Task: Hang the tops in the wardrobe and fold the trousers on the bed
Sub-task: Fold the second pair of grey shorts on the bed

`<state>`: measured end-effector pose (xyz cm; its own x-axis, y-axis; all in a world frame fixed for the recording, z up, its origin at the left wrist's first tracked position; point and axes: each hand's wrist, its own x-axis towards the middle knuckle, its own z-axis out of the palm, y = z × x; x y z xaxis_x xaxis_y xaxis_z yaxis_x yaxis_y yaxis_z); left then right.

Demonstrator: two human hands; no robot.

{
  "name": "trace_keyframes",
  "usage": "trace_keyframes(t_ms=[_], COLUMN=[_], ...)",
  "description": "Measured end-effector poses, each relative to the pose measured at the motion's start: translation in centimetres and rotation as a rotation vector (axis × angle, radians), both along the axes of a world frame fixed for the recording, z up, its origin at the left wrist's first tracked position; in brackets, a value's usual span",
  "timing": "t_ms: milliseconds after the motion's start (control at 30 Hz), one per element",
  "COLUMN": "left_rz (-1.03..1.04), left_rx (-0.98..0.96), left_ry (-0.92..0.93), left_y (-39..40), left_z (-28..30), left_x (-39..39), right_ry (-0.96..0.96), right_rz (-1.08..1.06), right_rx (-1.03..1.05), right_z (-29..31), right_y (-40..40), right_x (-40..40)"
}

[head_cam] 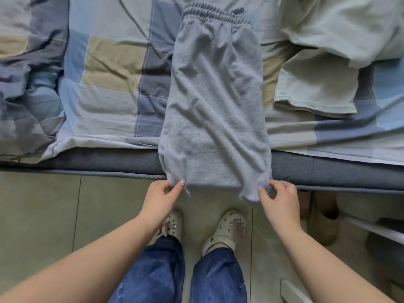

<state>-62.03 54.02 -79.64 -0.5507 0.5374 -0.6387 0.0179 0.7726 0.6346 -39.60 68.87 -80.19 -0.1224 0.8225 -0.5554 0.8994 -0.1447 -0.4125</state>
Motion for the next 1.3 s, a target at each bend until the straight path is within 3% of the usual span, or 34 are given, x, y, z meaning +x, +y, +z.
trace_keyframes(t_ms=[67,200,433,600,767,1000,1133,1200,1300], left_rz=[0.08,0.122,0.175,0.048,0.028,-0.098,0.409,0.628,0.538], left_rx=[0.012,-0.07,-0.033,-0.265,-0.028,-0.09,0.049,0.029,-0.027], left_ry=[-0.004,-0.198,-0.417,-0.152,0.075,0.209,0.08,-0.036,-0.171], left_y=[-0.1,-0.5,0.4,-1.3,-0.5,2.1,1.8,0.9,-0.4], left_z=[-0.1,-0.6,-0.6,-0.7,-0.3,-1.0,-1.1,-1.2,-1.7], left_x=[0.6,0.8,-0.4,-0.3,0.1,-1.1,-1.2,-1.0,-0.9], right_ry=[0.03,-0.003,0.196,0.1,0.116,0.12,0.119,0.128,0.177], right_rz=[0.013,0.123,-0.07,-0.073,-0.08,-0.07,-0.094,-0.128,-0.165], right_rx=[0.023,-0.102,-0.269,-0.255,-0.284,-0.292,-0.262,-0.26,-0.331], right_z=[-0.1,-0.6,-0.3,-0.7,-1.3,-1.7,-1.7,-1.7,-1.8], right_y=[0.4,1.7,2.5,2.2,1.7,1.6,1.7,1.8,1.7], right_x=[-0.2,-0.1,1.0,3.1,3.2,3.2,3.1,3.2,3.0])
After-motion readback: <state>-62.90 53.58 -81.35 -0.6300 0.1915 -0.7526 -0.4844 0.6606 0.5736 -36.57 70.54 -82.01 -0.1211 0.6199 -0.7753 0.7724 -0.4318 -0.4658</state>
